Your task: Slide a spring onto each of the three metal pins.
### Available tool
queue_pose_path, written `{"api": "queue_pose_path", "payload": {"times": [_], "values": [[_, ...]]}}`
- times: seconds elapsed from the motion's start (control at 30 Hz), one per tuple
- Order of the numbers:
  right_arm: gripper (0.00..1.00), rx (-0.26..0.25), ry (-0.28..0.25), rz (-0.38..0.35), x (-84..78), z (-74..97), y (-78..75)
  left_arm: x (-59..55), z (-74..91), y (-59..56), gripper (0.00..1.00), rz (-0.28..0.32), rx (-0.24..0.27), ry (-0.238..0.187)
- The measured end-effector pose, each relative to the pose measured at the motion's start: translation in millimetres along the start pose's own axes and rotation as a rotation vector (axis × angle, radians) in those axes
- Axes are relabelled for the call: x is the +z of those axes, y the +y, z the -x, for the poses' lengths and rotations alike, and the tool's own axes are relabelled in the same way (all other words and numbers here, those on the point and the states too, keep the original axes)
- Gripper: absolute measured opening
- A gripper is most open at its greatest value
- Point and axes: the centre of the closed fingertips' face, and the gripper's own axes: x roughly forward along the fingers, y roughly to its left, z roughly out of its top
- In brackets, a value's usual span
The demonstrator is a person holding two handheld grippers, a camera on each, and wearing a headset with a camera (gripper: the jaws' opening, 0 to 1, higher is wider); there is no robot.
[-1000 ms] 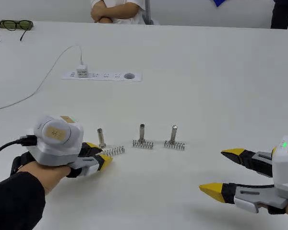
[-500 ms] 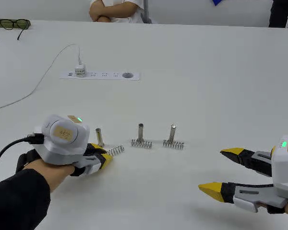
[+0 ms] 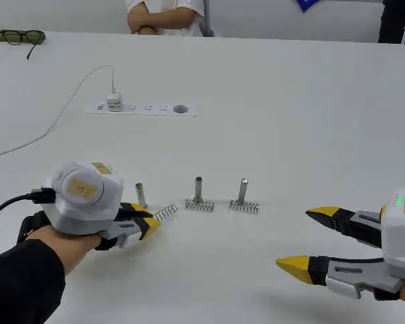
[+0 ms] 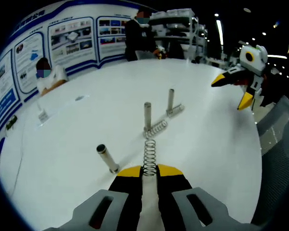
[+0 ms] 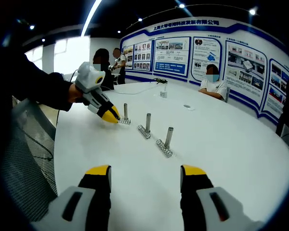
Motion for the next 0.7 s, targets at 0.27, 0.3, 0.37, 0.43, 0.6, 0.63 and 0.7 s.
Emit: {"api": "queue_pose_path", "payload": {"times": [0.27, 0.3, 0.37, 0.43, 0.6, 0.63, 0.7], "values": [[0.49, 0.063, 0.000, 0.031, 13.3, -4.8, 12.2, 8.2, 8.8, -14.7, 0.10, -0.043, -0.046, -0.033], [0.48, 0.072, -0.003, 0.034, 15.9, -5.8, 13.4, 8.5, 9.2, -14.8, 0.10, -0.046, -0.048, -0.036], [0.45, 0.091, -0.008, 0.042, 22.3, -8.9, 16.5, 10.3, 10.8, -17.3, 0.10, -0.054, -0.060, -0.047], [0.43, 0.107, -0.011, 0.056, 28.4, -12.6, 20.1, 12.0, 12.8, -19.4, 0.10, -0.060, -0.065, -0.054], [0.40, 0.152, -0.024, 0.081, 42.6, -22.8, 29.0, 19.7, 19.4, -27.3, 0.10, -0.065, -0.081, -0.081], [0.39, 0.159, -0.030, 0.084, 45.6, -24.4, 30.7, 21.1, 20.4, -28.2, 0.10, -0.063, -0.082, -0.086], [0.39, 0.173, -0.034, 0.099, 51.0, -29.0, 34.7, 24.0, 22.3, -30.8, 0.10, -0.059, -0.086, -0.099]]}}
